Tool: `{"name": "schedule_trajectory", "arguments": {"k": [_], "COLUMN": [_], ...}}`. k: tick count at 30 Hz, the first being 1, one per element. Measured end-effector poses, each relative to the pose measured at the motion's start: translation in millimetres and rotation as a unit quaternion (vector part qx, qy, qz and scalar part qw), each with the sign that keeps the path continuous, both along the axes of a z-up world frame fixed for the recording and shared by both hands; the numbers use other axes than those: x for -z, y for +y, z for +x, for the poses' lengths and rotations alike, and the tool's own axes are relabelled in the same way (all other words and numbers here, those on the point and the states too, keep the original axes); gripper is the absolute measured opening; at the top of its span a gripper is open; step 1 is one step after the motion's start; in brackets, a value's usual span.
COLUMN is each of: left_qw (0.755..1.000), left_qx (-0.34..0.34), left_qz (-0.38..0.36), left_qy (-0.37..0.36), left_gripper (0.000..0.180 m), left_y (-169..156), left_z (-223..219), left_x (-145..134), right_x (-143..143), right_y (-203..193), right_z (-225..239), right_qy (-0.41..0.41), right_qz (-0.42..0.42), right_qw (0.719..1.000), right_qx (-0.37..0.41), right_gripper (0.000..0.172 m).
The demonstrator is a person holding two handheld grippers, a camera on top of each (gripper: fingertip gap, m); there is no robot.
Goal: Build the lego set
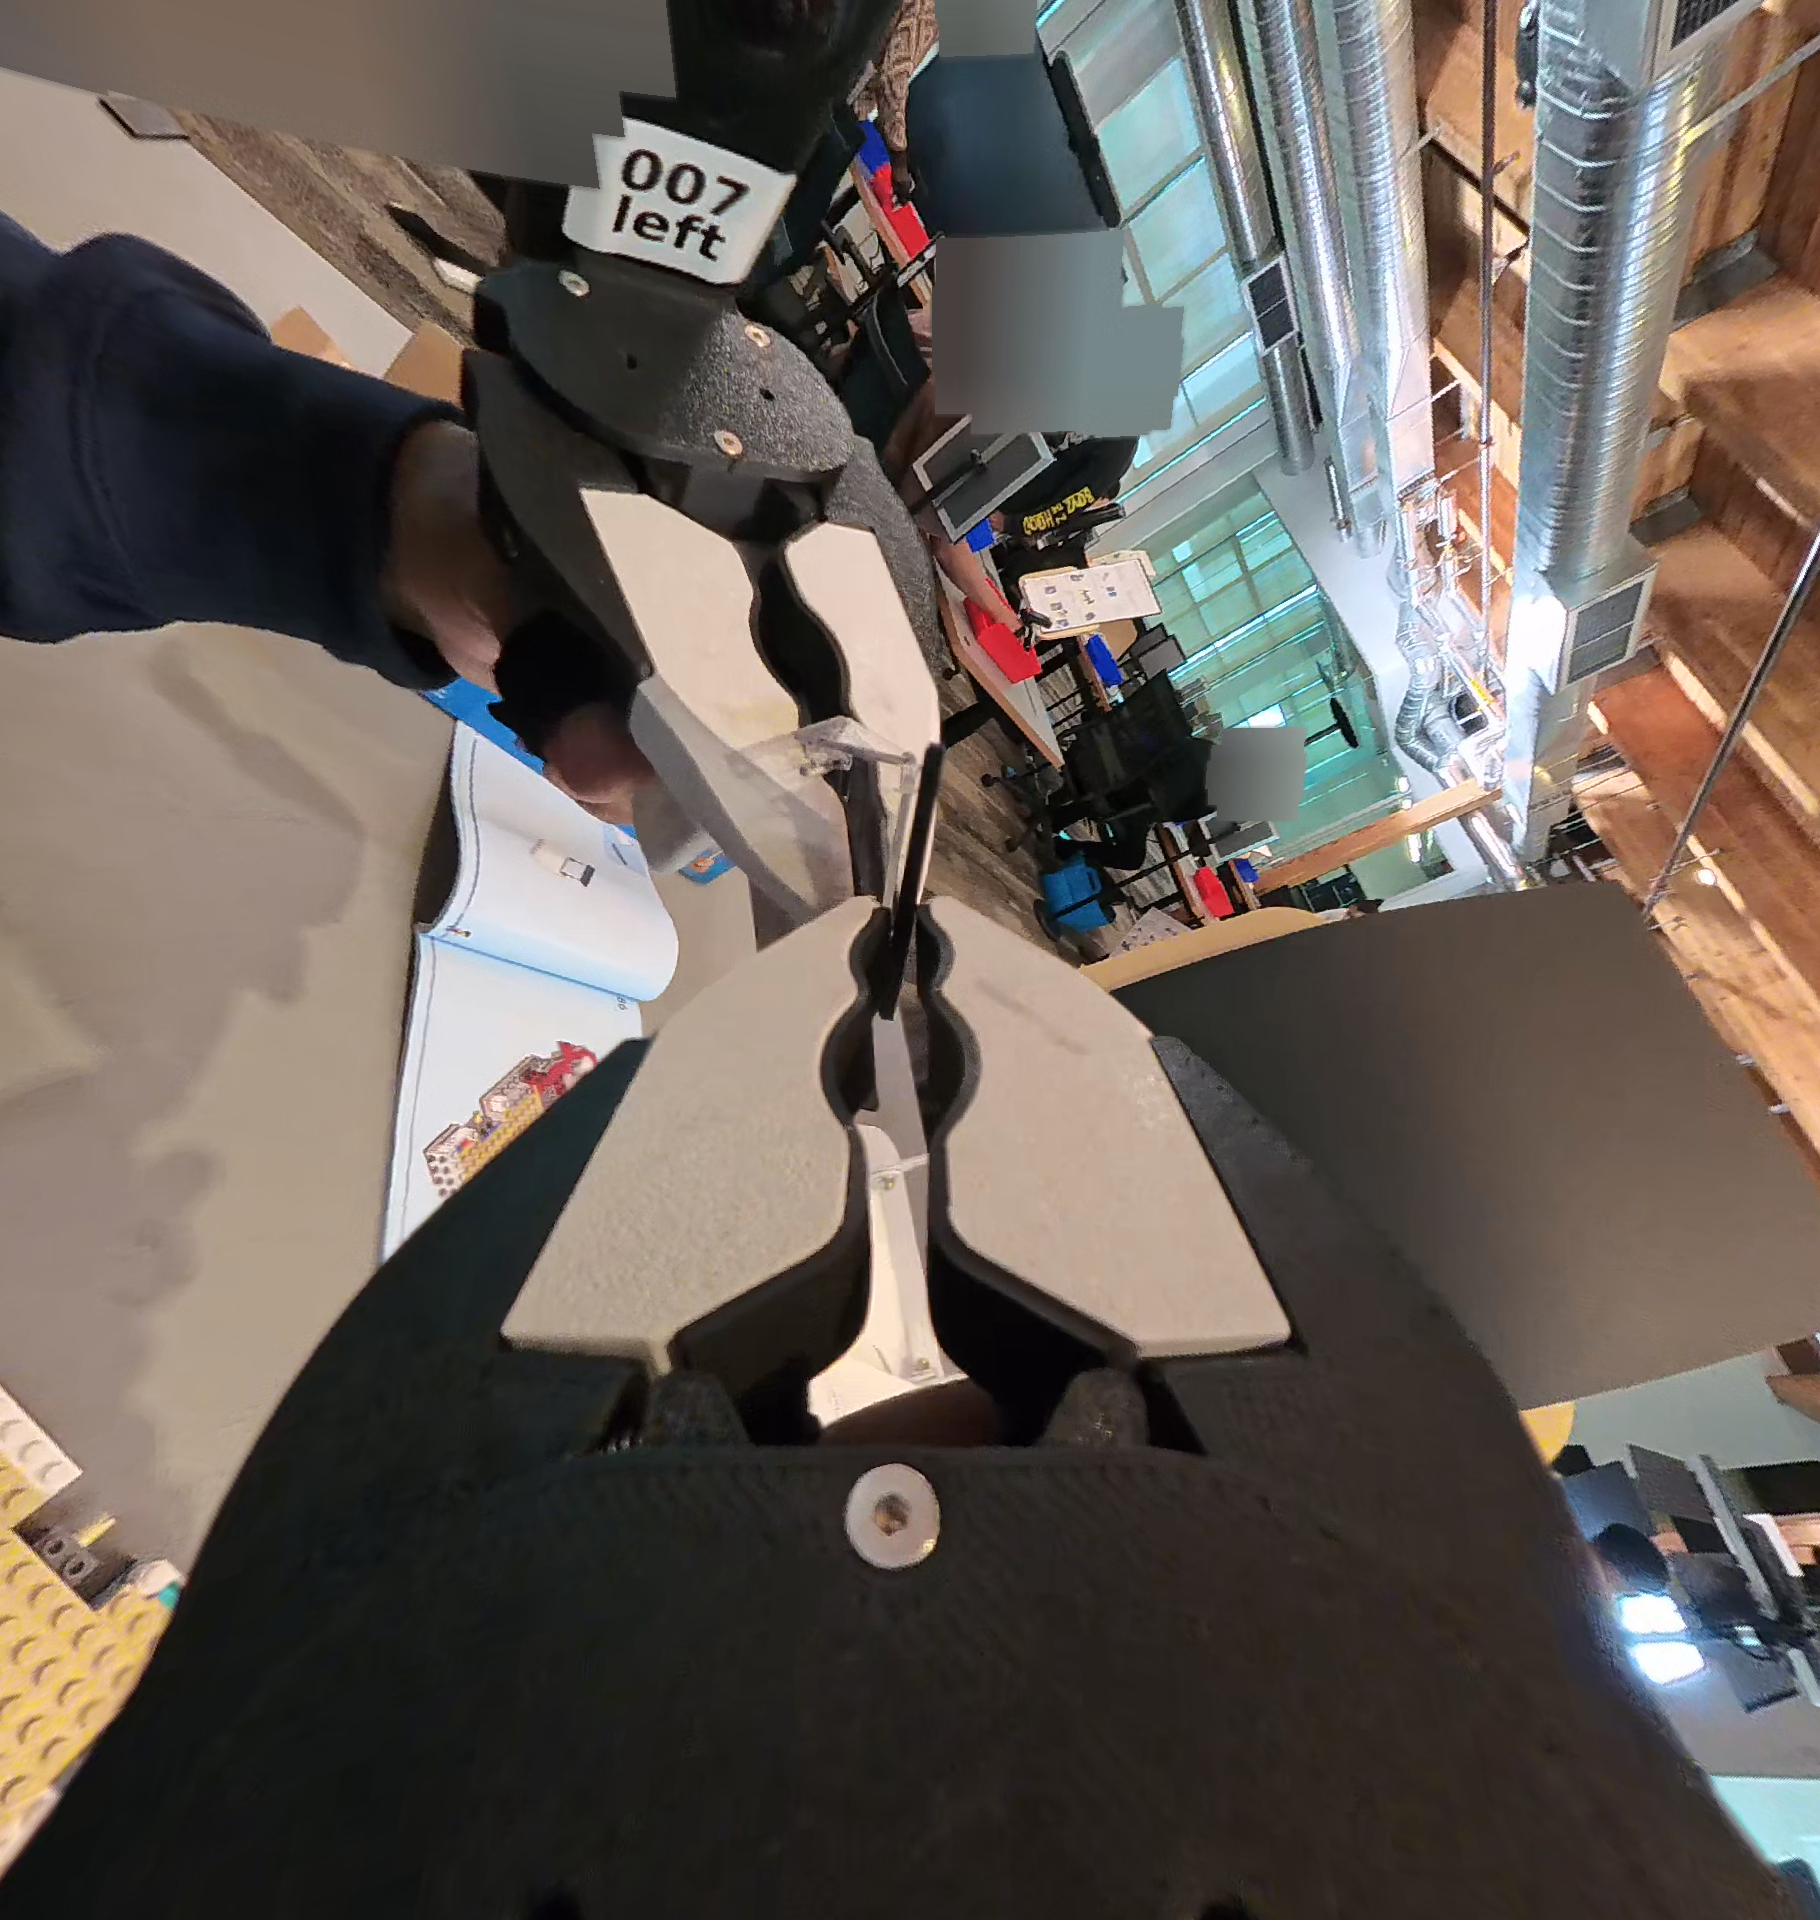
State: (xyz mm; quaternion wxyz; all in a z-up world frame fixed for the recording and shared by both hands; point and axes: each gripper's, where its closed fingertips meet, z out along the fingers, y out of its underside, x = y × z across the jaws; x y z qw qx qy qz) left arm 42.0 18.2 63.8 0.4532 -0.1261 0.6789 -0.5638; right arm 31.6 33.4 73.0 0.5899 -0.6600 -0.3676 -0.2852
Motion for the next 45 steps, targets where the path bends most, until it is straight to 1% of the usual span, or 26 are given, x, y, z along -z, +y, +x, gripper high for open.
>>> {"name": "schedule_trajectory", "arguments": {"k": [11,14,18,26,30,36,39,45], "left_qw": [1.0,0.999,0.993,0.985,0.984,0.975,0.97,0.965], "left_qx": [0.02,0.033,0.059,0.078,0.078,0.095,0.109,0.117], "left_qz": [-0.017,-0.037,-0.089,-0.15,-0.157,-0.192,-0.201,-0.213], "left_qy": [-0.009,-0.018,-0.042,-0.039,-0.04,-0.065,-0.077,-0.095], "left_gripper": [0.007,0.007,0.007,0.007,0.007,0.007,0.007,0.007], "left_y": [-2.8,-3.7,-5.6,-2.8,-4.6,-3.1,-2.9,-3.0], "left_z": [-1.9,-1.2,-1.0,0.6,2.1,0.1,-3.4,-6.4], "left_x": [-1.6,-1.8,-3.2,13.5,25.5,28.6,29.6,31.5], "right_x": [-0.4,1.1,7.0,19.8,26.8,31.8,33.5,36.5], "right_y": [-4.2,-6.0,-7.0,-3.9,-0.9,1.5,1.5,0.2], "right_z": [-2.6,-3.0,-5.4,-1.2,1.3,-3.0,-6.6,-9.1], "right_qy": [-0.024,-0.036,-0.058,-0.085,-0.099,-0.115,-0.122,-0.132], "right_qz": [0.006,0.003,-0.01,-0.038,-0.051,-0.053,-0.053,-0.056], "right_qw": [1.0,0.999,0.998,0.996,0.994,0.992,0.991,0.989], "right_qx": [-0.008,-0.007,-0.006,0.007,0.016,0.003,-0.007,-0.015], "right_gripper": [0.005,0.005,0.008,0.006,0.004,0.004,0.005,0.005]}}
